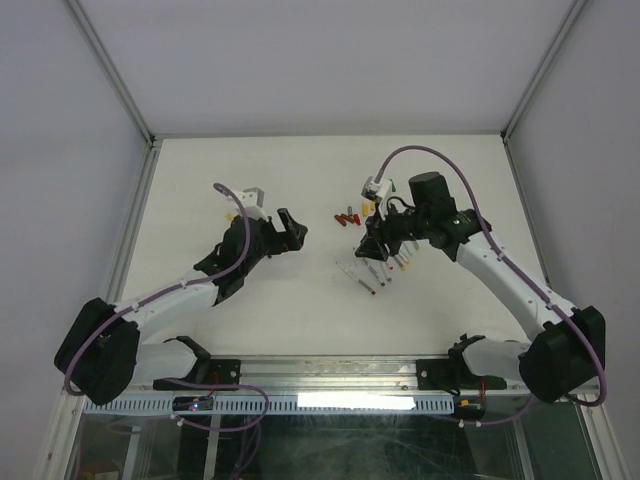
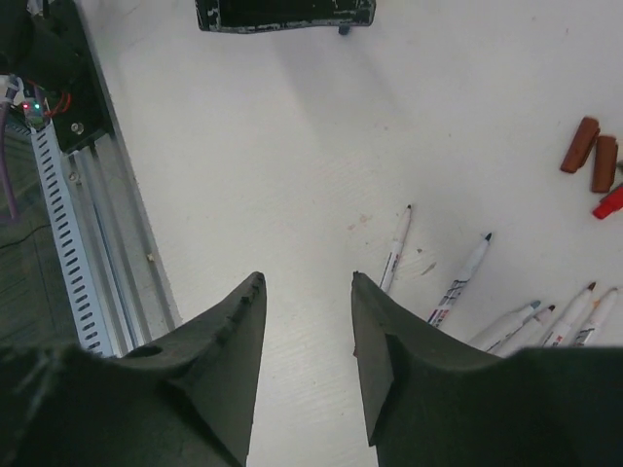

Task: Open the pen caps
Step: Pick up the pen from the center of the board.

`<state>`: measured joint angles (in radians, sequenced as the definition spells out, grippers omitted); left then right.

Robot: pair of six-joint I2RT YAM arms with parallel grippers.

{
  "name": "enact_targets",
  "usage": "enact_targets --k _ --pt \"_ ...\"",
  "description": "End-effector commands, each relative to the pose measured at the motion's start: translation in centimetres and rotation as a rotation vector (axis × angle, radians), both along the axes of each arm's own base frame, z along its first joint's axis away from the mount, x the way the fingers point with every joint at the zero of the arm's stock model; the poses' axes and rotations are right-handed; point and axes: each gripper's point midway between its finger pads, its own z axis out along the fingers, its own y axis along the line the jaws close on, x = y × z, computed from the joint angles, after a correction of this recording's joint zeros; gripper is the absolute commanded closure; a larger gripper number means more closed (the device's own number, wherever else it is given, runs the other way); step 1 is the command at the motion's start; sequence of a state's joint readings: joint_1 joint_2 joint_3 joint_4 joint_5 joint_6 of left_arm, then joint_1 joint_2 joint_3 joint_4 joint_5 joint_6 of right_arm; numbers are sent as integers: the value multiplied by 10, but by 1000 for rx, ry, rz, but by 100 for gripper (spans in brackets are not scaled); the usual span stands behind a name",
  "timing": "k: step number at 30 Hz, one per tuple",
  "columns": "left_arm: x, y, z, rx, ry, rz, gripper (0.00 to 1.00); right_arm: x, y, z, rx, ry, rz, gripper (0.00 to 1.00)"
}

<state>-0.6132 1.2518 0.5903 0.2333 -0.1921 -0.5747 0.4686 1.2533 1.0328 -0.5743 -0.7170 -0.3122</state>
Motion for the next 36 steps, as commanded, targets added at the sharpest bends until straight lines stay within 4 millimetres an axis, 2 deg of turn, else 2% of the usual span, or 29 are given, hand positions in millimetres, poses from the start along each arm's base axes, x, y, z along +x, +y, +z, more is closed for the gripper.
enact_targets --k 1,3,5,9,12,18,25,30,33,36 --pt "-1 25 28 11 -141 46 1 0 16 54 162 -139 70 52" --pt "-5 31 29 4 -148 50 1 1 22 52 178 -119 104 36" --pt "-8 35 29 -13 -147 58 1 0 29 44 185 -48 147 30" --pt "-14 47 19 -55 -103 133 1 -5 36 22 161 111 229 30" --pt "-21 54 9 -82 -75 165 1 -3 32 11 141 78 207 30" --pt "-25 66 -9 -153 63 305 1 4 25 7 98 21 163 30" --pt "-27 76 -51 -11 344 511 4 7 23 -1 75 19 144 30" --pt "-20 81 -68 125 407 619 5 8 23 -4 71 29 144 30" --pt "-11 84 -76 197 413 653 9 7 23 -5 68 29 143 30" --pt "-2 89 -74 268 401 686 23 8 22 -5 66 24 140 30"
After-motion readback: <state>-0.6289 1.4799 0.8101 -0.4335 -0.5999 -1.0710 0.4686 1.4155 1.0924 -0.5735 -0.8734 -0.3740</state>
